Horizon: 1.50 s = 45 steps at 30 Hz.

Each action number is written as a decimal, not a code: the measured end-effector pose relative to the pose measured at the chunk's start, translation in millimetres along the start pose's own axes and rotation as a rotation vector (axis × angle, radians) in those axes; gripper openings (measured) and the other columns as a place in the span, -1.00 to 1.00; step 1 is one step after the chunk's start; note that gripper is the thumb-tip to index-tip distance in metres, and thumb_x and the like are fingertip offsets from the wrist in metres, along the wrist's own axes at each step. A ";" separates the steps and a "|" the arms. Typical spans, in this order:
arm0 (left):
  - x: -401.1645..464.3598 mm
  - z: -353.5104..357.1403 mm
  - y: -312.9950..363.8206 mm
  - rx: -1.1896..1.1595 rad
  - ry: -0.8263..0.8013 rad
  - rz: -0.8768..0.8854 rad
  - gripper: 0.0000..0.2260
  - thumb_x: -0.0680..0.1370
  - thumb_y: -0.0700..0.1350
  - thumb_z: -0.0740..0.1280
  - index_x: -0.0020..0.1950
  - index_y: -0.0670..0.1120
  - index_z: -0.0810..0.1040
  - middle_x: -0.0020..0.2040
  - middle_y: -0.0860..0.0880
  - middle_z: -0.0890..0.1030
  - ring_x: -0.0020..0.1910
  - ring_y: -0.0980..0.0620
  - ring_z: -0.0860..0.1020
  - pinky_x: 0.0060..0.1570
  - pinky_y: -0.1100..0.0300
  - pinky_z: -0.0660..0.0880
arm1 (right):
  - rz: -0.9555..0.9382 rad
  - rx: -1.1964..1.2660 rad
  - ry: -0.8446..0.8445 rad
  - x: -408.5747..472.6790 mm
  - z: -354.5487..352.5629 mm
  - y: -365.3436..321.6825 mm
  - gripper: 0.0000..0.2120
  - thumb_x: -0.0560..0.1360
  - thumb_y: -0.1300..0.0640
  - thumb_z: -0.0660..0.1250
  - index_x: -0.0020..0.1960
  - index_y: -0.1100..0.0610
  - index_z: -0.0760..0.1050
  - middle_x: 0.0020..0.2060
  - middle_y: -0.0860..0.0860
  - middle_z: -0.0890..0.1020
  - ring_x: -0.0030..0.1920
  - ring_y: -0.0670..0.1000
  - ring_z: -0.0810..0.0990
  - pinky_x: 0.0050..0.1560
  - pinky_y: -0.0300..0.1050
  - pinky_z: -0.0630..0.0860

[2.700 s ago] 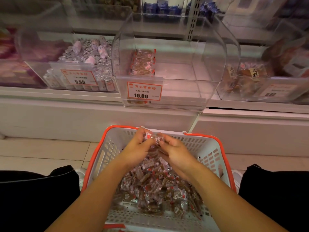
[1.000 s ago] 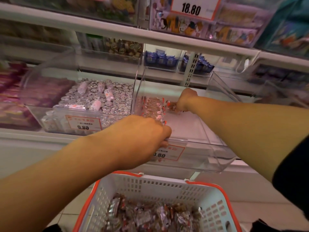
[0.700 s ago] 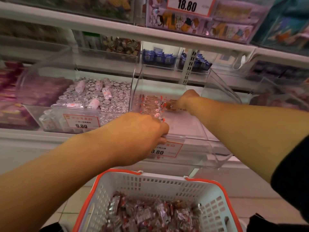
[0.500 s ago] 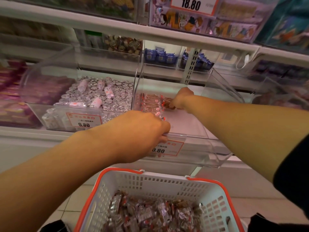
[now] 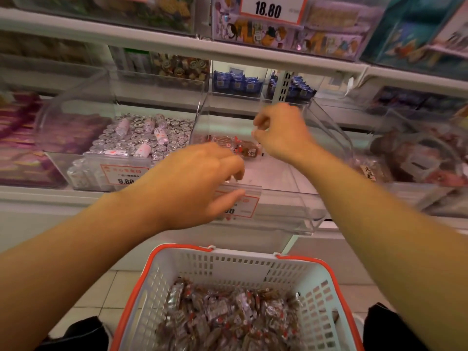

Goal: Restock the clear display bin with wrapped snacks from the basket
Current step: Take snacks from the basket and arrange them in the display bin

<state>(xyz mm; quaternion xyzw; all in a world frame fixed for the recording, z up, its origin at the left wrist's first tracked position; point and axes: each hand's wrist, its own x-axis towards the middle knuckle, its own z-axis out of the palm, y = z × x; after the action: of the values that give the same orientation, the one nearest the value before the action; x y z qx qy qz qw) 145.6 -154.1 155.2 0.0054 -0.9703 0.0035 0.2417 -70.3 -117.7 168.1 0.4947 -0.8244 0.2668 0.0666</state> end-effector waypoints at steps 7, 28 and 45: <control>-40.0 61.2 30.5 -0.057 0.176 0.068 -0.76 0.42 -0.12 0.36 -0.41 -0.02 0.39 -0.45 0.00 0.47 -0.47 -0.09 0.47 -0.51 0.16 0.37 | -0.006 0.353 0.474 -217.6 66.9 32.3 -0.95 0.55 0.05 0.31 -0.04 -0.01 0.54 -0.40 -0.05 0.52 -0.41 -0.07 0.50 -0.34 -0.19 0.43; -216.4 325.4 140.5 -0.665 -1.097 -1.459 -0.13 0.48 0.15 0.45 0.59 -0.14 0.06 0.50 -0.19 0.32 0.43 -0.20 0.35 0.35 0.07 0.36 | 0.997 0.004 -0.998 -388.4 251.7 143.8 0.10 0.34 -0.05 0.60 0.58 0.05 -0.10 0.46 0.24 0.31 0.37 0.31 0.40 0.31 0.17 0.45; -197.7 335.3 152.0 -0.882 -0.626 -1.682 -0.74 0.54 -0.33 0.34 0.22 -0.28 0.52 0.13 -0.26 0.59 0.13 -0.20 0.57 0.19 -0.07 0.53 | 1.022 0.349 -0.944 -349.5 226.6 148.8 -0.72 0.49 0.29 0.45 0.17 0.33 0.53 -0.01 0.22 0.66 -0.12 0.17 0.72 -0.07 0.09 0.68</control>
<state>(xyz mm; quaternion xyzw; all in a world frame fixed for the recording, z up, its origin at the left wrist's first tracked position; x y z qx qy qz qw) 161.0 -3.5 -234.3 0.6007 -0.5857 -0.5307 -0.1206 13.3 95.1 -210.5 0.1130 -0.8391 0.1501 -0.5106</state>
